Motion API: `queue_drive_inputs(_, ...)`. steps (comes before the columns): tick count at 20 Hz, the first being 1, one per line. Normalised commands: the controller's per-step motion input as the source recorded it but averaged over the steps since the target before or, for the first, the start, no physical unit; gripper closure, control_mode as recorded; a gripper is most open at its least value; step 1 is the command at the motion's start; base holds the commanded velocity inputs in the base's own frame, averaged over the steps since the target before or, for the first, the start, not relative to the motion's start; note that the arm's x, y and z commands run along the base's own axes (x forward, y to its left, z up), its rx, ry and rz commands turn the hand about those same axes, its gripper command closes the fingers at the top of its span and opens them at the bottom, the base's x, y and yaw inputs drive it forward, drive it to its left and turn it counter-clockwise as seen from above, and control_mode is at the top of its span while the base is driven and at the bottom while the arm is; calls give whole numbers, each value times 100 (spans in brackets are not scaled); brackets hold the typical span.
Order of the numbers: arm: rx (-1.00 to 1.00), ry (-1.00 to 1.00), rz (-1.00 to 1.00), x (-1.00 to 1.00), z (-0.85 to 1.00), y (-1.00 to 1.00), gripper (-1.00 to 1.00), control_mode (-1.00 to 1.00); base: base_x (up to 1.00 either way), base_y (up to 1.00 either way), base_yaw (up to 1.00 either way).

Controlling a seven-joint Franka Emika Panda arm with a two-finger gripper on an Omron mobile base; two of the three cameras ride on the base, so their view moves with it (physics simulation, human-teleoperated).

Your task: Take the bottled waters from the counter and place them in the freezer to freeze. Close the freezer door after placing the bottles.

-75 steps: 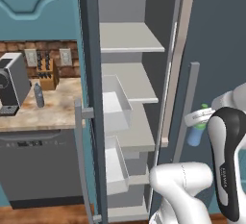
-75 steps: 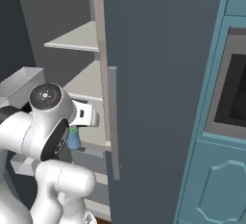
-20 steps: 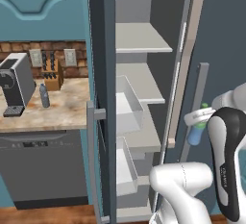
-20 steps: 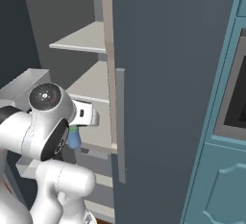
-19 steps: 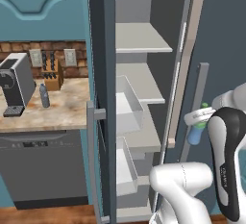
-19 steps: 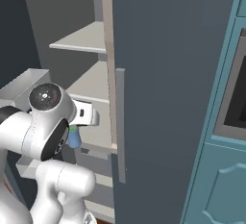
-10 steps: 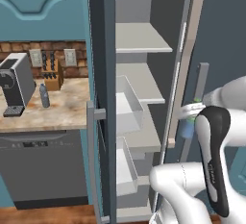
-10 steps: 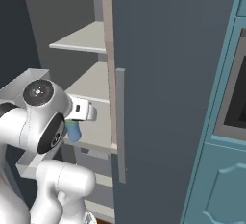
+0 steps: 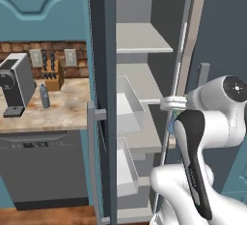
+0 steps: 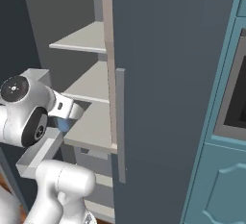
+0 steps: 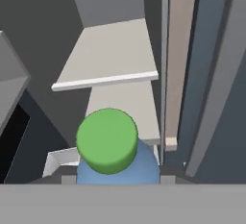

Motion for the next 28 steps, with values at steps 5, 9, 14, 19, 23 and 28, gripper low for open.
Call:
queue_drive_inputs(5,1,-12,1,0,32,-16,100,-100,0,0,0)
queue_drive_inputs(9,-5,-3,4,0,51,0,100,-100,0,0,0)
queue_drive_inputs(14,-10,-8,2,0,64,1,100,-100,0,0,0)
queue_drive_inputs(19,-13,-1,0,0,68,0,100,-100,0,0,0)
queue_drive_inputs(23,-4,-1,0,7,51,0,100,-100,0,0,0)
queue_drive_inputs(28,0,0,0,16,33,19,100,-100,0,0,0)
